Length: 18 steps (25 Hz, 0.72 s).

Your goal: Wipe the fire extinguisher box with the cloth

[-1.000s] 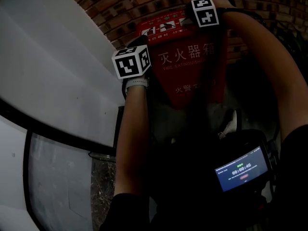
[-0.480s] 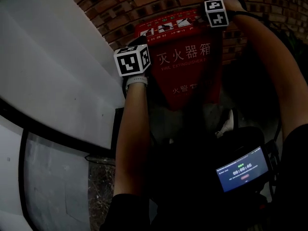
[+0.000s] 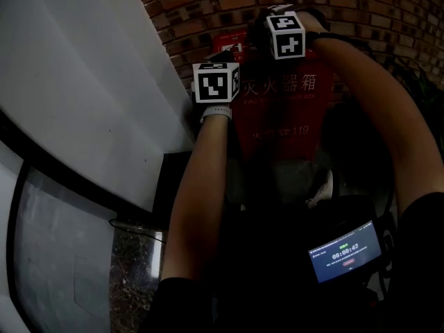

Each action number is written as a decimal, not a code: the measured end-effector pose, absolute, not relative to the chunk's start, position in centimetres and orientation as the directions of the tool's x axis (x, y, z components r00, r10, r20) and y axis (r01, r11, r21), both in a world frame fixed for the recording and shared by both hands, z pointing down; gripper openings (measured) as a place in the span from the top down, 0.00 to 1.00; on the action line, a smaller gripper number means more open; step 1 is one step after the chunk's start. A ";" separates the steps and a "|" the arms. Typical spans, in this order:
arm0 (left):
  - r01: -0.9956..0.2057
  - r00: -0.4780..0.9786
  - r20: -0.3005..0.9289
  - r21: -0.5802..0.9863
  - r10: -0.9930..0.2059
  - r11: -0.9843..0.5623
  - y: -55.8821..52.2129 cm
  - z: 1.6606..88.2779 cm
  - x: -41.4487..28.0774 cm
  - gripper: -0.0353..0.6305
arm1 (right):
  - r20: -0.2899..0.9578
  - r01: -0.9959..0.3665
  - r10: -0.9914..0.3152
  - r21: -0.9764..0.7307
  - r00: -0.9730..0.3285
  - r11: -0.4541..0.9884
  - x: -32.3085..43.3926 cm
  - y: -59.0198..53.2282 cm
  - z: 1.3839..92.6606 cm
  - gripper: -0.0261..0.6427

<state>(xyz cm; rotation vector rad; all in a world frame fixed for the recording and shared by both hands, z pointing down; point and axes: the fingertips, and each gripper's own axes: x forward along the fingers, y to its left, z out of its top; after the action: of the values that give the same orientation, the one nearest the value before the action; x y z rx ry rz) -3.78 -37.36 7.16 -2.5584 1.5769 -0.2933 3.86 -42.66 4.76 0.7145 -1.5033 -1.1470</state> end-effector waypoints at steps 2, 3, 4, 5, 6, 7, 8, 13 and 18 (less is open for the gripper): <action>-0.866 0.446 0.092 -0.208 -0.890 -0.455 -37.3 7.0 -3.8 0.94 | 0.390 0.154 -0.873 0.920 -0.293 0.360 0.6 -42.6 5.2 0.91; -0.862 0.453 0.093 -0.209 -0.887 -0.462 -37.3 7.0 -3.8 0.94 | 0.393 0.160 -0.867 0.919 -0.307 0.360 -0.6 -42.7 5.5 0.91; -0.857 0.461 0.096 -0.209 -0.882 -0.470 -37.2 7.1 -3.7 0.94 | 0.397 0.166 -0.861 0.917 -0.317 0.362 -1.7 -42.9 5.8 0.91; -0.853 0.469 0.098 -0.209 -0.878 -0.479 -37.2 7.2 -3.6 0.94 | 0.402 0.171 -0.857 0.915 -0.322 0.365 -2.4 -43.2 6.1 0.91; -0.848 0.477 0.099 -0.210 -0.873 -0.487 -37.1 7.3 -3.6 0.94 | 0.406 0.174 -0.855 0.913 -0.324 0.368 -3.0 -43.5 6.4 0.91; -0.843 0.485 0.098 -0.212 -0.869 -0.494 -37.1 7.4 -3.6 0.94 | 0.408 0.173 -0.853 0.913 -0.326 0.370 -3.5 -44.0 6.6 0.91; -0.839 0.491 0.095 -0.214 -0.866 -0.500 -37.1 7.3 -3.6 0.94 | 0.407 0.167 -0.851 0.913 -0.330 0.372 -4.0 -44.5 6.6 0.91; -0.836 0.504 0.073 -0.209 -0.861 -0.507 -36.5 6.6 -3.5 0.94 | 0.412 0.172 -0.847 0.911 -0.337 0.374 -5.0 -46.2 7.2 0.91; -0.832 0.507 0.086 -0.211 -0.858 -0.513 -37.3 7.1 -3.6 0.94 | 0.436 0.239 -0.846 0.896 -0.307 0.375 -5.5 -47.0 8.4 0.91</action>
<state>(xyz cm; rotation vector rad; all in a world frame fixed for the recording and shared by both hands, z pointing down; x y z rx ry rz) -3.61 -37.28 7.11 -2.6016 1.4685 -0.2706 -5.49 -47.01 8.38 0.5726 -1.5025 -1.2010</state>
